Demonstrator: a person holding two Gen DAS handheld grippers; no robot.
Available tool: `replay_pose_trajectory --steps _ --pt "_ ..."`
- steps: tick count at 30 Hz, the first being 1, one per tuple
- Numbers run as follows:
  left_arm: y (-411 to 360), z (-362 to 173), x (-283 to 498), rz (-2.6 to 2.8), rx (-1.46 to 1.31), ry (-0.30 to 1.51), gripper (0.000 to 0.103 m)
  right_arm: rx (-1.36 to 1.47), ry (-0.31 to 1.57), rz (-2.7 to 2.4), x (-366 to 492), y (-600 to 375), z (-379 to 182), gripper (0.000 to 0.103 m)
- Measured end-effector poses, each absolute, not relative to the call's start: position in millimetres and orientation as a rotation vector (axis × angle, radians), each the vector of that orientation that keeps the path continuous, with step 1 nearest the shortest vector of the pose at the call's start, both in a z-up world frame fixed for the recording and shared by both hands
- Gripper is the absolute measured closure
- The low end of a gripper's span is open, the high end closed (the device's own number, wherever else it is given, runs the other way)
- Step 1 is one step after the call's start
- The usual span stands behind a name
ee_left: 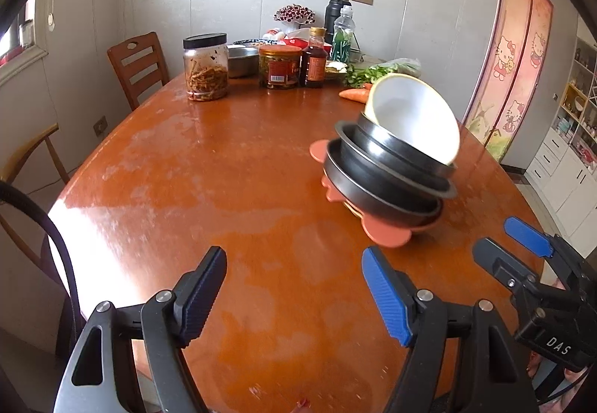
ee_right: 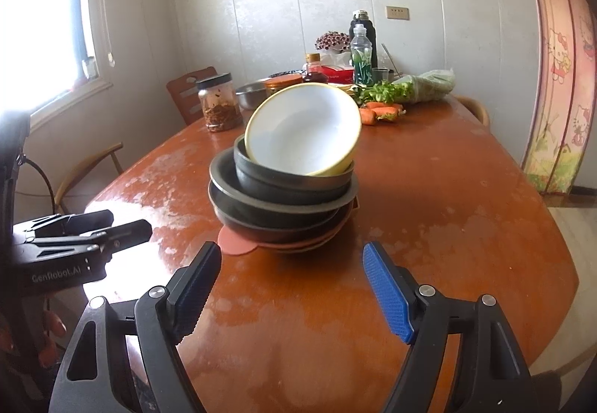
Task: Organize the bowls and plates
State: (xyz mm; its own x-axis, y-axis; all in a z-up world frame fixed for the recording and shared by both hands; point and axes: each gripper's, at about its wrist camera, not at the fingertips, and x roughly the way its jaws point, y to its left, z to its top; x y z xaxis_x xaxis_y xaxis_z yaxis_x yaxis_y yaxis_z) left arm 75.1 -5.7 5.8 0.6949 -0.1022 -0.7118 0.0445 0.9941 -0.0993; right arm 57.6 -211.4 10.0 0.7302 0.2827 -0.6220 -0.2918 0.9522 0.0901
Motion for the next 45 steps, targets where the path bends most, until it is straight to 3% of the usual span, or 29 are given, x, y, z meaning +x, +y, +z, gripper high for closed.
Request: replay_pose_trajectory --steps 45 --pt "-29 -32 41 -0.082 -0.041 0.884 0.024 0.028 0.748 0.192 9 -213 -24 0.023"
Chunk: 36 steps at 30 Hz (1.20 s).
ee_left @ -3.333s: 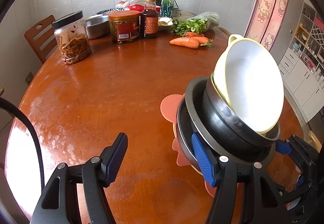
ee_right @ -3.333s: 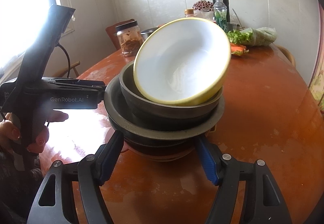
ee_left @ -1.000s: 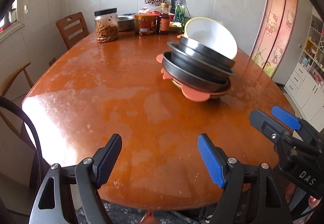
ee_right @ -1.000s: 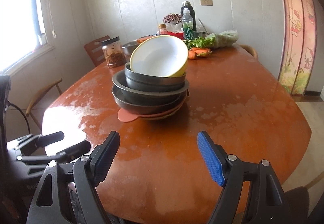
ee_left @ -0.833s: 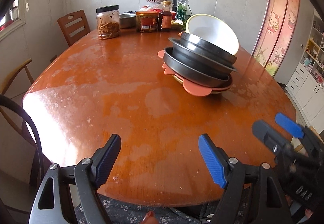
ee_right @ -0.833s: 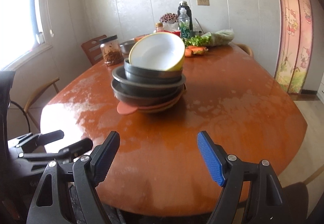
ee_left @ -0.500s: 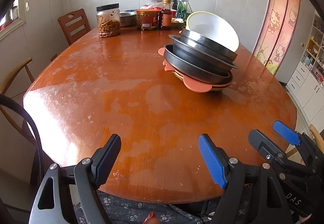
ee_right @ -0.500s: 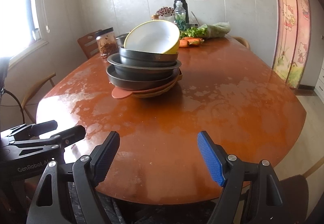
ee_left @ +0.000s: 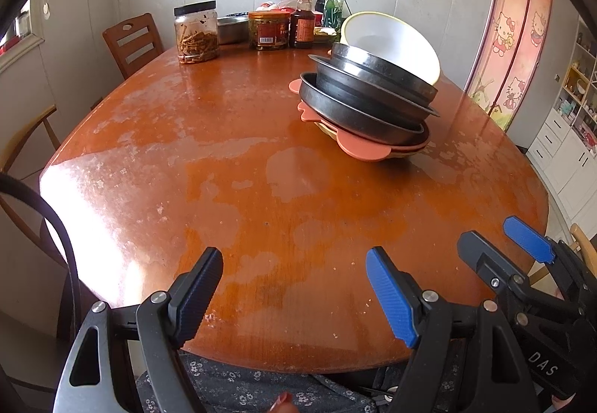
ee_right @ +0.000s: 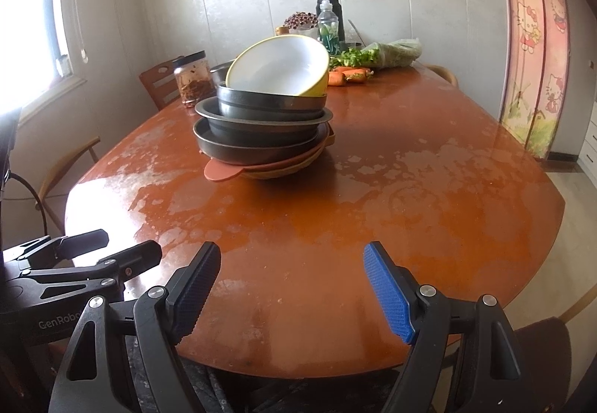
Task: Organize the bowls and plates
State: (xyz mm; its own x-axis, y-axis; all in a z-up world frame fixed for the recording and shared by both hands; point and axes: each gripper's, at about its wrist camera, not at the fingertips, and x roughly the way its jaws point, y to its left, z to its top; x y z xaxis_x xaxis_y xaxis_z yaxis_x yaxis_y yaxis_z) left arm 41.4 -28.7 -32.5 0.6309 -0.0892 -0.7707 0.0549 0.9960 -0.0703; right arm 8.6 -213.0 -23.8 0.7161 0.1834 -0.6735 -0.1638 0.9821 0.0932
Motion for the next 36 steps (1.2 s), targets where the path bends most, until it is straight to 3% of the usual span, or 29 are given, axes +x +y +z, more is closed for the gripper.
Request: replay_pose_trajectory --steps 36 --pt "-25.8 -34.7 40.3 -0.075 -0.048 0.893 0.024 0.024 0.759 0.190 8.3 -210.4 -26.9 0.023"
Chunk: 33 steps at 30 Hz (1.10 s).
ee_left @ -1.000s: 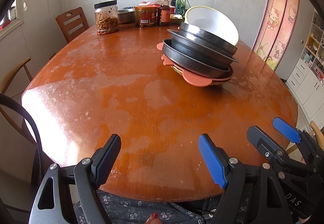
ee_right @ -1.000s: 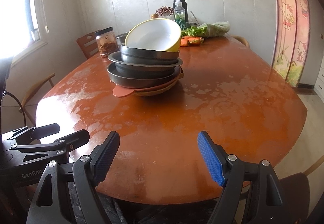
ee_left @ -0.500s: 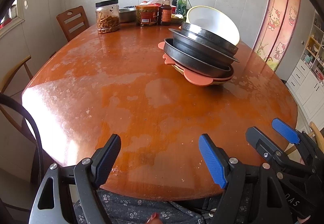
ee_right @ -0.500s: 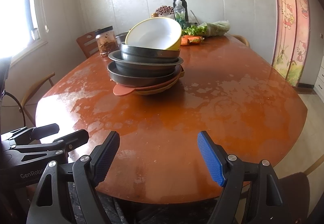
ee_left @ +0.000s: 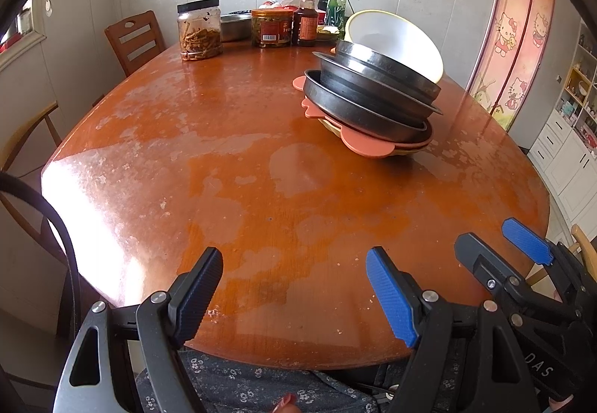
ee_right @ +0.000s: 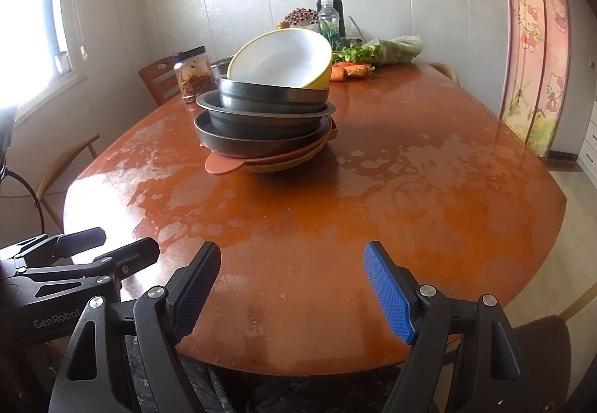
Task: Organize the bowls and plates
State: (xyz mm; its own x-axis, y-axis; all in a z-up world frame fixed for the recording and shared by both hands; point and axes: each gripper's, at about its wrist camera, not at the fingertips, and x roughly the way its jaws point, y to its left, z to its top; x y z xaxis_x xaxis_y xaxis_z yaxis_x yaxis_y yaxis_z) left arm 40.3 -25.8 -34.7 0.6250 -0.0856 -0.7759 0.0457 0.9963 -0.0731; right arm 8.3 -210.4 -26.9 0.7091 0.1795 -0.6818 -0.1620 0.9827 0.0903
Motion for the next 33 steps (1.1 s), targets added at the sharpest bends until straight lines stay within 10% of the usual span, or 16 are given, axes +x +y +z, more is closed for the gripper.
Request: replay_pose_trajectory --steps 33 --pt "-24.4 -34.5 40.4 -0.072 -0.049 0.891 0.024 0.032 0.770 0.178 12.6 -214.8 -31.4 0.023"
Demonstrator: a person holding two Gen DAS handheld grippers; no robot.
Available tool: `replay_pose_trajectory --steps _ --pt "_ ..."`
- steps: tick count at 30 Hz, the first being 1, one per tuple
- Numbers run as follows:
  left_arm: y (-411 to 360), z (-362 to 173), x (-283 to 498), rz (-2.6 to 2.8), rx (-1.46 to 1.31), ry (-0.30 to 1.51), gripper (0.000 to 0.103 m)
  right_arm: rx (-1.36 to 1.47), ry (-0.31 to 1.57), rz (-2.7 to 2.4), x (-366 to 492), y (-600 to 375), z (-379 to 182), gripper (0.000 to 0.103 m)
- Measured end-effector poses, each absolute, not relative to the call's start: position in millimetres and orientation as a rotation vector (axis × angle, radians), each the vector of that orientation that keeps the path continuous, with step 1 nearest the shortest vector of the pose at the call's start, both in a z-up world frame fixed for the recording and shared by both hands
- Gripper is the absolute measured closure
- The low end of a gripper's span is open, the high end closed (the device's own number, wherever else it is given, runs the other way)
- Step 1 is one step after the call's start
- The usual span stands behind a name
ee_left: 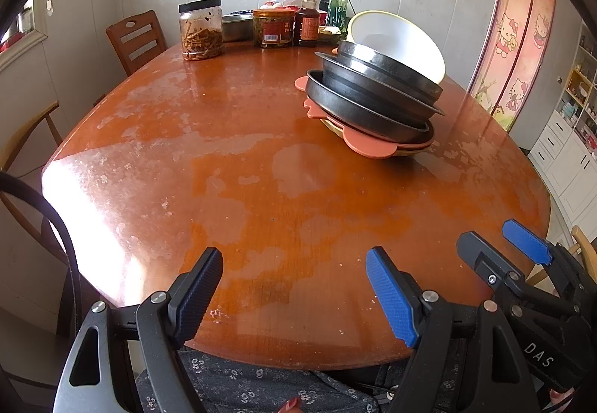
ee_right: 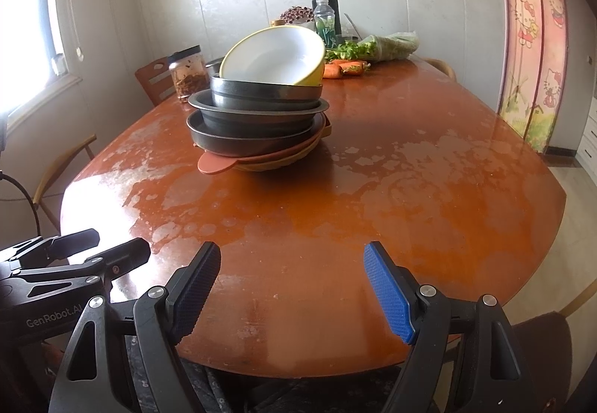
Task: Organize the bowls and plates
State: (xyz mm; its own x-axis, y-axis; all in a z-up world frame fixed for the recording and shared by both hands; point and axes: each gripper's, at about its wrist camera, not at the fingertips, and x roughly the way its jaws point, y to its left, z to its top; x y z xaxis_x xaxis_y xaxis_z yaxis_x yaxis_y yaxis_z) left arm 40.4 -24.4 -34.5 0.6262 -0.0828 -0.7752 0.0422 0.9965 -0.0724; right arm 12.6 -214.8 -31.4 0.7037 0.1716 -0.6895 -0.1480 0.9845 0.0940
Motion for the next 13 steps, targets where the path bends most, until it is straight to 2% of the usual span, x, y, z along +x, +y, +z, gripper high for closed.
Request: replay_pose_trajectory --steps 13 --pt "-8 -36 53 -0.036 -0.076 0.895 0.024 0.025 0.753 0.156 20 -227 -25 0.023"
